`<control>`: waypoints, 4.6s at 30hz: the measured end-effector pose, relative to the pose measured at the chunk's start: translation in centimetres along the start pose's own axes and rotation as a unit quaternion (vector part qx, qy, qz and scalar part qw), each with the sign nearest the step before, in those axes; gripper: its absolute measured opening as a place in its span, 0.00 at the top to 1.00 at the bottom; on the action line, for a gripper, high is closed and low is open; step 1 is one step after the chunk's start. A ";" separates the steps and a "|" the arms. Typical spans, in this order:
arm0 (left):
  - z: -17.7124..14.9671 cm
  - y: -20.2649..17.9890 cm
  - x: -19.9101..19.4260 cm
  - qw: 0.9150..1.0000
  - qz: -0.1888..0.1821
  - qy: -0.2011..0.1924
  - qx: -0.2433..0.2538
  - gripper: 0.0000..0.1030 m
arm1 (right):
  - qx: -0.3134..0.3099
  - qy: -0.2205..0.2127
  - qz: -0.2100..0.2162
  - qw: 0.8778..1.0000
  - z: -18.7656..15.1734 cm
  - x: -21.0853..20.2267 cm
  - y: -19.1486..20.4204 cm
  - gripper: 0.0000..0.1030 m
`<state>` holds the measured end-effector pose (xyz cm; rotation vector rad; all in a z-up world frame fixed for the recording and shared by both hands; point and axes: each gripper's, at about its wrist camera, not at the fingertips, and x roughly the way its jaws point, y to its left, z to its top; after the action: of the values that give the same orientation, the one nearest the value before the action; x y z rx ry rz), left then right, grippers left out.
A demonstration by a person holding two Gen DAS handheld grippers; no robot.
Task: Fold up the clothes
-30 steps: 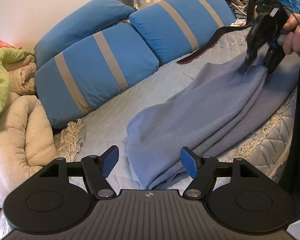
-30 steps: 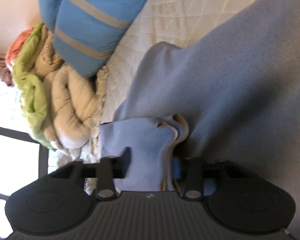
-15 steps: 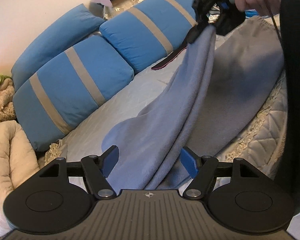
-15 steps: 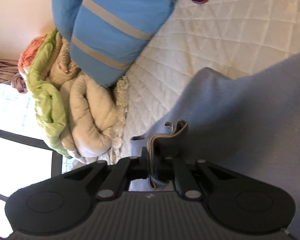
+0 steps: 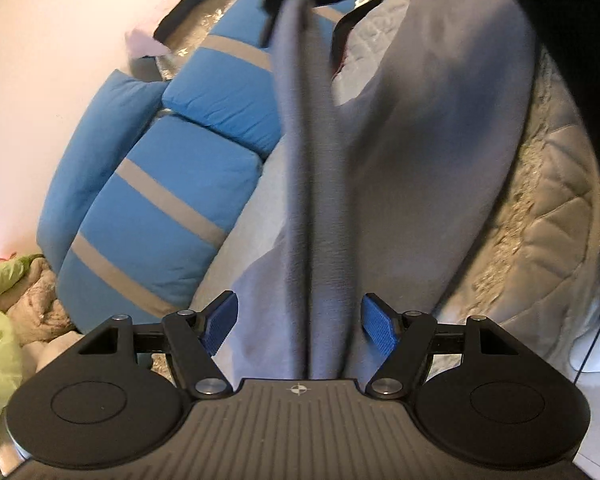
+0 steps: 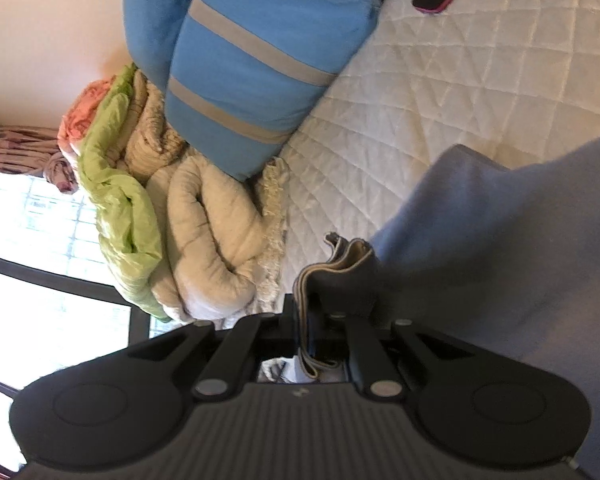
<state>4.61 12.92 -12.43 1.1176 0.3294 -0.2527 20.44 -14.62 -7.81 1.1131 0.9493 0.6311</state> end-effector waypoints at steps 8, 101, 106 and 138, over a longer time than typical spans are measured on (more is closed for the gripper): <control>-0.9 2.1 0.9 0.997 0.061 0.052 -0.020 0.35 | -0.019 -0.002 0.009 1.000 0.2 -0.8 1.2 0.95; -9.6 18.8 11.2 0.826 -0.108 0.203 -0.515 0.17 | -0.354 0.013 -0.274 0.894 -6.1 0.6 -1.8 0.30; -15.6 19.4 10.7 0.720 -0.240 0.165 -0.630 0.17 | -0.364 0.000 -0.273 0.891 -6.2 -1.3 -1.8 0.23; -14.4 18.2 13.0 0.579 -0.360 0.174 -0.710 0.85 | -0.326 -0.079 -0.278 0.900 -6.2 -9.2 -1.4 0.19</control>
<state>21.25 33.12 -7.96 -0.6862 1.0965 -0.3570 10.59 -19.81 -7.09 0.2593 0.7736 0.3311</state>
